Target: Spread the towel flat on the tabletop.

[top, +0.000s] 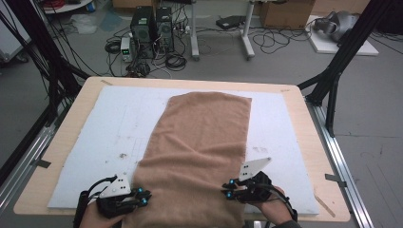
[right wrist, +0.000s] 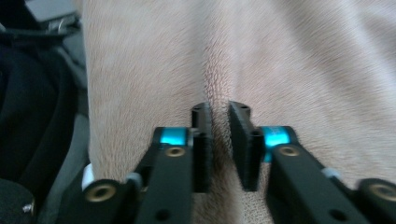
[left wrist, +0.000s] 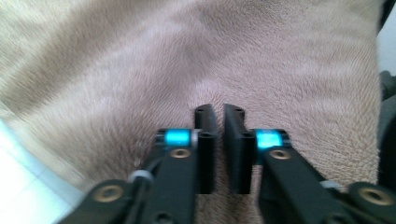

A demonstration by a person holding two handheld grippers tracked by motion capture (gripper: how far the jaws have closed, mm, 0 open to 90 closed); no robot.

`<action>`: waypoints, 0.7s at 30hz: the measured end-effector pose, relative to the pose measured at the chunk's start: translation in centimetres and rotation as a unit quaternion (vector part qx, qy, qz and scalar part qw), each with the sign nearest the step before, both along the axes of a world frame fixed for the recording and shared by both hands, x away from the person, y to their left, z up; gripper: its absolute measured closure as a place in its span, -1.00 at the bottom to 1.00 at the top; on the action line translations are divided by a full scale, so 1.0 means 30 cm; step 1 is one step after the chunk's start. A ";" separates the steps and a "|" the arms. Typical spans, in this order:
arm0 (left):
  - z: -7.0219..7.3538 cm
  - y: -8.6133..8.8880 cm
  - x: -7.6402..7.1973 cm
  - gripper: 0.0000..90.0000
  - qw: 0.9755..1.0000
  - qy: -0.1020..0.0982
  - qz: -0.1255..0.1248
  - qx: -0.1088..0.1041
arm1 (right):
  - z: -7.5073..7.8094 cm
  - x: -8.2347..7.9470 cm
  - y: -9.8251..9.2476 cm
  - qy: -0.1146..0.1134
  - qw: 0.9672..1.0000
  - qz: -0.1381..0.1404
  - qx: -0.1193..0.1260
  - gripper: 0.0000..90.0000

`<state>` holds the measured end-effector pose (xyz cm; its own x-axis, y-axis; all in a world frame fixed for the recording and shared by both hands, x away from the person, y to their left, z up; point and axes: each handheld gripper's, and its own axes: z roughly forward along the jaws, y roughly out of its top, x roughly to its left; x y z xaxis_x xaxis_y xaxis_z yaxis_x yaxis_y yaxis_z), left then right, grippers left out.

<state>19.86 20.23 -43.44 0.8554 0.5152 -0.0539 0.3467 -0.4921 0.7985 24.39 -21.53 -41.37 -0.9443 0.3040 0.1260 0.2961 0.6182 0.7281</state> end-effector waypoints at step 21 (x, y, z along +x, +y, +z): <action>-0.032 -0.024 0.093 0.87 1.000 0.013 0.011 0.011 | -0.047 0.097 -0.035 -0.029 0.996 -0.066 -0.061 0.92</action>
